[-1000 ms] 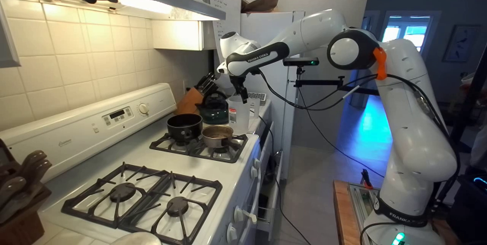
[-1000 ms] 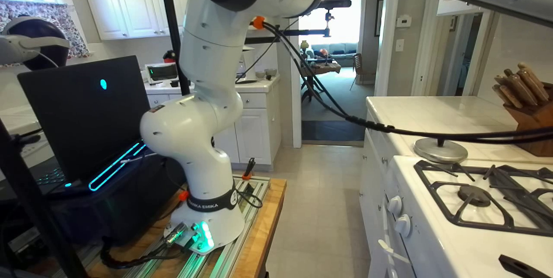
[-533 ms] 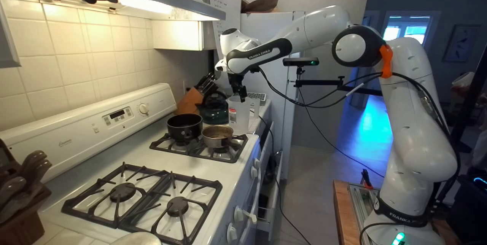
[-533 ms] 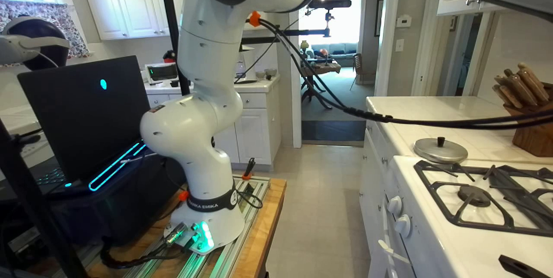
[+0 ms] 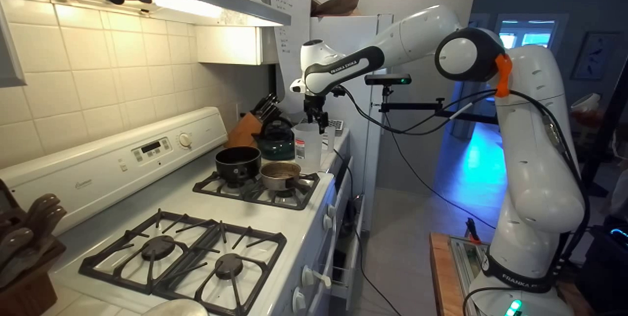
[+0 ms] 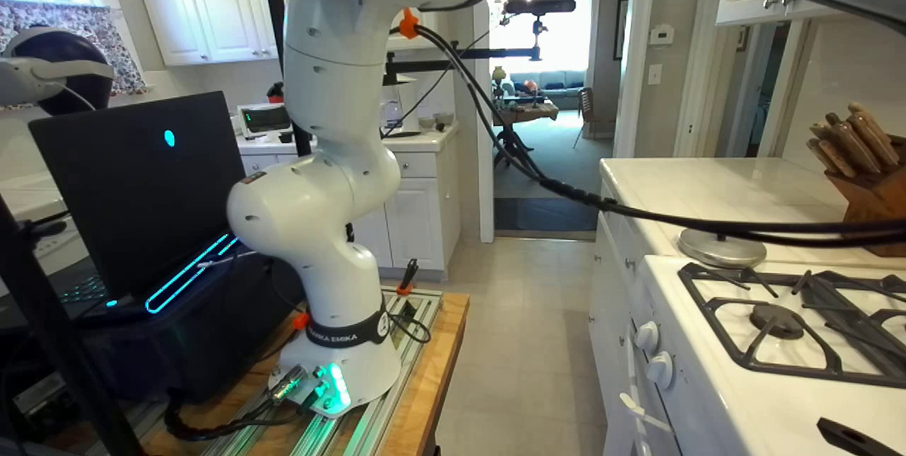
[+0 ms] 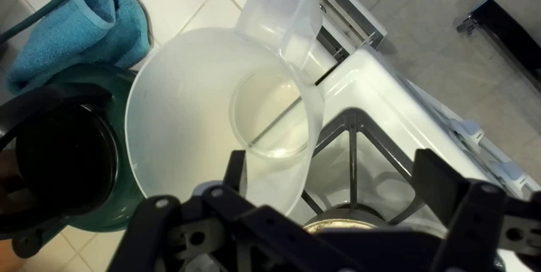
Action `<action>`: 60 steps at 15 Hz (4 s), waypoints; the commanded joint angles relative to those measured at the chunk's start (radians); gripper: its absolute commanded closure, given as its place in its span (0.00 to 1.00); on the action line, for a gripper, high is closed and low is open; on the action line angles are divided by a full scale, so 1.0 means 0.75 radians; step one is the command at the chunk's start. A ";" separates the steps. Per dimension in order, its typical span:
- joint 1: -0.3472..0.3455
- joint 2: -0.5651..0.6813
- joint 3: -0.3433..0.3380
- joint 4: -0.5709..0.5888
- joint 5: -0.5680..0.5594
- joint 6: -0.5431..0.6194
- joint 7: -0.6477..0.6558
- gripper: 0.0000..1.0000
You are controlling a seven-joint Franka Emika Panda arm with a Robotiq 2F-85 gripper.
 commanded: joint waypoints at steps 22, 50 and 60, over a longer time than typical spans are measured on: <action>-0.070 0.034 -0.048 -0.027 0.106 0.080 -0.745 0.00; -0.041 0.159 -0.079 0.111 0.030 0.074 -0.795 1.00; 0.148 0.145 -0.115 0.106 -0.356 0.025 -0.705 0.99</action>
